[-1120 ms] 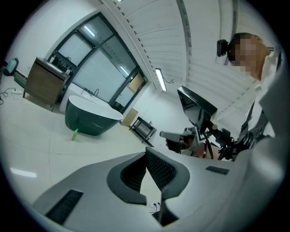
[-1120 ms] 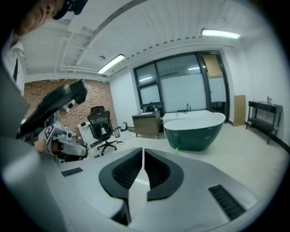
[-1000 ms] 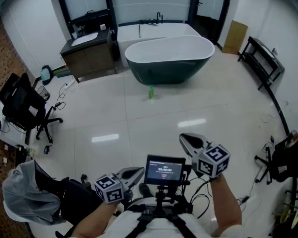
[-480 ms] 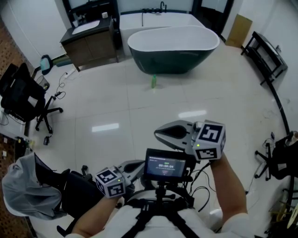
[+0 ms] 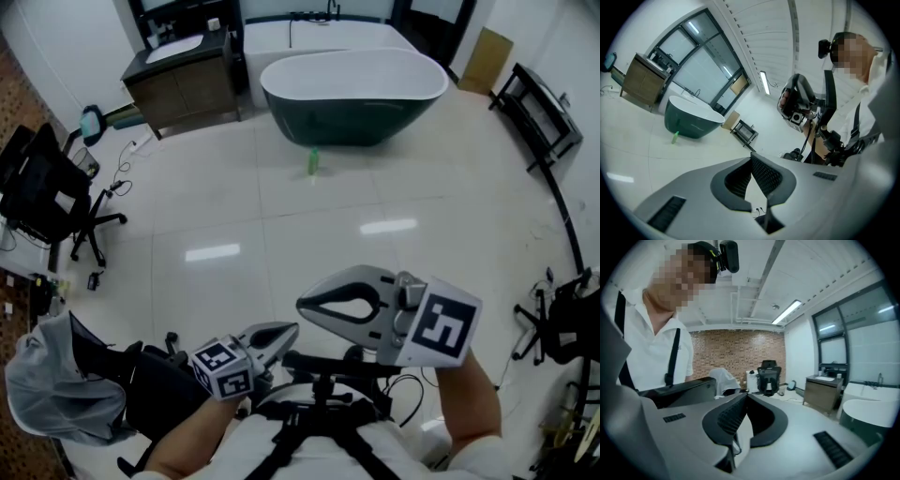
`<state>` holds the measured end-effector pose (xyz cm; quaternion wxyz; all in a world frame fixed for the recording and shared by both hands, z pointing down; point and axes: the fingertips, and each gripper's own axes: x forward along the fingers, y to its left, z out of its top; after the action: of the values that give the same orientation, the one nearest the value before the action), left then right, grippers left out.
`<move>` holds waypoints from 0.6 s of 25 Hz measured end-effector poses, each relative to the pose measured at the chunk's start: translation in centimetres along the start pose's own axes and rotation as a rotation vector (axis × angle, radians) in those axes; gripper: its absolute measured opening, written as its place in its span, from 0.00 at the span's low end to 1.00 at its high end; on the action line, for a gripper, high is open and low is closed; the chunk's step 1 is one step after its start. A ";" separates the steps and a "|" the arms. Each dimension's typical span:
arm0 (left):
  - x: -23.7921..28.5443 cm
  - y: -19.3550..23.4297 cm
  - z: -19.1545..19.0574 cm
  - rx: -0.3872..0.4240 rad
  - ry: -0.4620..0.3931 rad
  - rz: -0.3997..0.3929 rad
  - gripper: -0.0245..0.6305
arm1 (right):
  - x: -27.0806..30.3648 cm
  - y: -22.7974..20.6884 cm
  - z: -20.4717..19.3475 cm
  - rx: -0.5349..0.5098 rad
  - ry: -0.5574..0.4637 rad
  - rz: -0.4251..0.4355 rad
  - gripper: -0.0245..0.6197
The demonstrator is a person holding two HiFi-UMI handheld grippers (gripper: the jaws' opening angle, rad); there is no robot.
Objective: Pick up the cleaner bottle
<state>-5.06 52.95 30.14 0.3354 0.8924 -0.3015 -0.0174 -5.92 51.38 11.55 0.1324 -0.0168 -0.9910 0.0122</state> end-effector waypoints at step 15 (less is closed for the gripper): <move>-2.7 4.8 4.6 0.109 -0.086 0.199 0.04 | -13.1 -7.9 -17.5 0.411 0.036 -0.967 0.20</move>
<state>-10.85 48.85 29.07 0.2734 0.8732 -0.4033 -0.0057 11.07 43.32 25.27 0.1406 0.4686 -0.8602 0.1435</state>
